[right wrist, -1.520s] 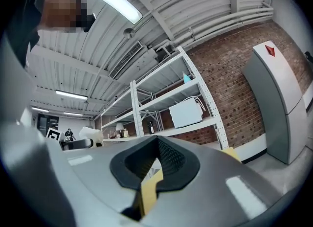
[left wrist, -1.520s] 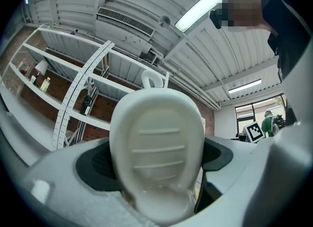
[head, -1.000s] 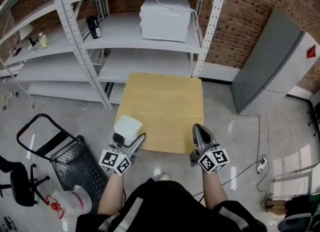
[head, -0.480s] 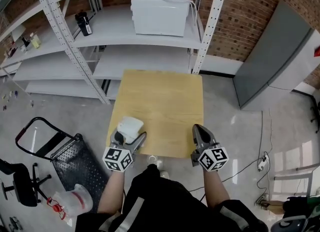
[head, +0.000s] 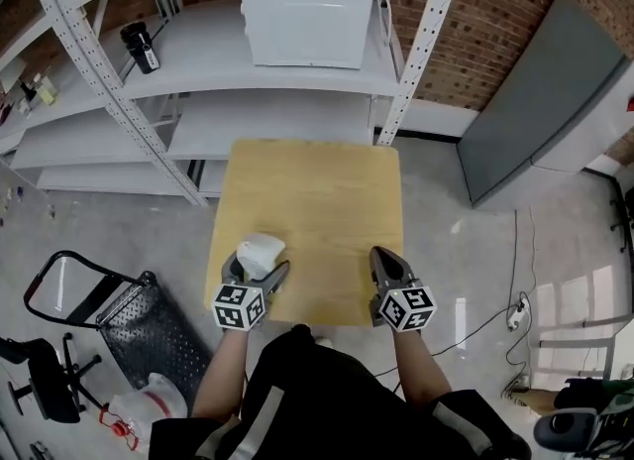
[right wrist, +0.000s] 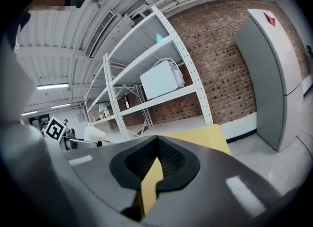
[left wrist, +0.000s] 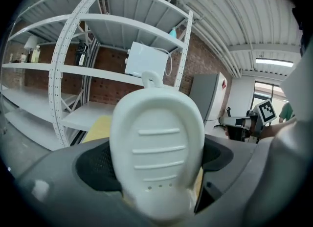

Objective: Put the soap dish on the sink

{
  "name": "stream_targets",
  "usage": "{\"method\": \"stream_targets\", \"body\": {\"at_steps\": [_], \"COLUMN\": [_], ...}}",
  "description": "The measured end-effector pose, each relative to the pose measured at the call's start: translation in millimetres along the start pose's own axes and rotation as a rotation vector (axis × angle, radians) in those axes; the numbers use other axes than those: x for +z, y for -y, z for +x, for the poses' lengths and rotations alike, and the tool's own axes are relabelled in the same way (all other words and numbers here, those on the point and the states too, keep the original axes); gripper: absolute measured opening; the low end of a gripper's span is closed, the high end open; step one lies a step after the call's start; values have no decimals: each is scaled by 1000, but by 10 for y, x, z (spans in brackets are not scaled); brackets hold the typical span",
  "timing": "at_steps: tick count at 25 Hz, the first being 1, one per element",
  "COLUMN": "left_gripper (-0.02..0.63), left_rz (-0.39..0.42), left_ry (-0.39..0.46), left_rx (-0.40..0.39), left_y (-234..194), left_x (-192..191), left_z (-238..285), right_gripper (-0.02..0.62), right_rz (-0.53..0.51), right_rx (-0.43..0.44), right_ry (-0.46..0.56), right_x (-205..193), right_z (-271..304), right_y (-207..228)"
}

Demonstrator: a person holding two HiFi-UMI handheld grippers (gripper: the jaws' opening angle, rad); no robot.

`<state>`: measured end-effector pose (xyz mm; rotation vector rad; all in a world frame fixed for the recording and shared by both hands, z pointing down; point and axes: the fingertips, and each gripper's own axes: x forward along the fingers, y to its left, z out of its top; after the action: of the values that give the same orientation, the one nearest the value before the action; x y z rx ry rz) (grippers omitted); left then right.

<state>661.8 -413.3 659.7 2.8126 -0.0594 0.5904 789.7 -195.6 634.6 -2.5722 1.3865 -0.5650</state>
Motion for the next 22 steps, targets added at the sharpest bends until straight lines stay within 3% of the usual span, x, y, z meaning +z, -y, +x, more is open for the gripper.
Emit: {"method": "stream_targets", "body": {"at_steps": [14, 22], "left_gripper": [469, 470], "left_rz": [-40, 39], "left_ry": [-261, -410], "left_rx": [79, 61], "left_y": [-396, -451], "left_x": [-685, -969], "left_z": [533, 749], "right_gripper": [6, 6], "right_rz": [55, 71], "right_rx": [-104, -129], "right_ry": [-236, -287], "right_x": [-786, -987], "right_z": [472, 544], "right_y": [253, 300]}}
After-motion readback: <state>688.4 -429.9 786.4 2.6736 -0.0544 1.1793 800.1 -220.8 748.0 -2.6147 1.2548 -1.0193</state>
